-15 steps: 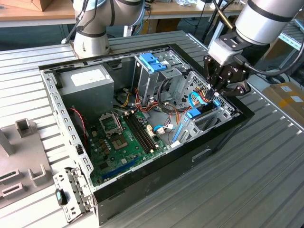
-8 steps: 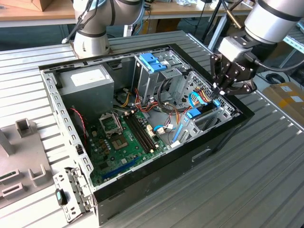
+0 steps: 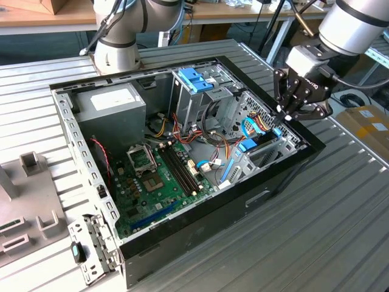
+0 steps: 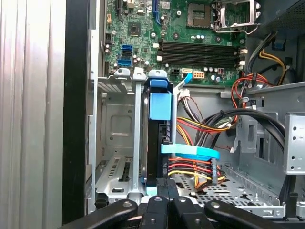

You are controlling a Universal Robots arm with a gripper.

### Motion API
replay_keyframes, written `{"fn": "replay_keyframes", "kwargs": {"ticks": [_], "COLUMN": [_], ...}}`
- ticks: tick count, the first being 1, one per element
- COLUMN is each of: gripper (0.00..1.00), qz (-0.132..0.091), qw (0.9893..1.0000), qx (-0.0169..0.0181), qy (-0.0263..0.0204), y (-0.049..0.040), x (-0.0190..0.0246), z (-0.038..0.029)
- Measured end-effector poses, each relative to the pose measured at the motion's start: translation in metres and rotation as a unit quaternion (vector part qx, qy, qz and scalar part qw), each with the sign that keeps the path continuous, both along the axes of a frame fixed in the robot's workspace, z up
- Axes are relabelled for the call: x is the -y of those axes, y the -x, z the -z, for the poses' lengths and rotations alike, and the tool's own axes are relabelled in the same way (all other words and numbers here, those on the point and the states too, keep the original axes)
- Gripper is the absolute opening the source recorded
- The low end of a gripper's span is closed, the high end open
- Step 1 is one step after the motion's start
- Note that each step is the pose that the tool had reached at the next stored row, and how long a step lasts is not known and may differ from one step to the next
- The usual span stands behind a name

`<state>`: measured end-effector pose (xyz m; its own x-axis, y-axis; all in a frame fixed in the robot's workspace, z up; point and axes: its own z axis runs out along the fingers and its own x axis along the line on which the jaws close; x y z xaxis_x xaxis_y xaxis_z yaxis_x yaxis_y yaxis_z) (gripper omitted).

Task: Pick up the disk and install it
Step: 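Insert the second disk wire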

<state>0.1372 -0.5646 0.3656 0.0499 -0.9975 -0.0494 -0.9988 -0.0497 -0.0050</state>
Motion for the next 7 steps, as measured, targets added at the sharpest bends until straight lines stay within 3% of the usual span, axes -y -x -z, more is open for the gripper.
{"fn": "replay_keyframes", "kwargs": {"ticks": [7], "gripper": [0.11], "qz": [0.000], "qw": [1.0000], "qx": [-0.0010], "qy": [0.0000], "y": [-0.0044], "x": [0.0000], "z": [0.0000]}}
